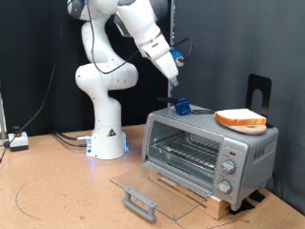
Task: Make a piece of toast with the oven
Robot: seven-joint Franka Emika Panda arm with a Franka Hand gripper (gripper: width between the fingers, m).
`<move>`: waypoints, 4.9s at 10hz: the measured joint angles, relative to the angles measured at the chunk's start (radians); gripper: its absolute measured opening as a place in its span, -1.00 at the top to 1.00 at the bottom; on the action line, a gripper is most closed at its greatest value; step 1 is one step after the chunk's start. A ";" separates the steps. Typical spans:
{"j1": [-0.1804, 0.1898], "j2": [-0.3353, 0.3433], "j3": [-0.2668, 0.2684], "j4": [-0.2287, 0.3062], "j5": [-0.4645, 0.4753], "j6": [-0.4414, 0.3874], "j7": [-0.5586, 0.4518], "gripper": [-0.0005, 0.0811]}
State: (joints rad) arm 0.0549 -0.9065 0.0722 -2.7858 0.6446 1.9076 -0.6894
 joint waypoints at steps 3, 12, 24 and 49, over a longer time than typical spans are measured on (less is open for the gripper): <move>0.000 0.002 0.023 -0.013 0.003 0.048 0.024 -1.00; 0.016 0.118 0.139 -0.051 0.024 0.149 0.025 -1.00; 0.063 0.179 0.254 -0.084 0.122 0.299 -0.015 -1.00; 0.047 0.206 0.331 -0.087 0.203 0.439 -0.013 -0.43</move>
State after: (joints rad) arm 0.1017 -0.7003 0.4035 -2.8733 0.8478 2.3469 -0.7027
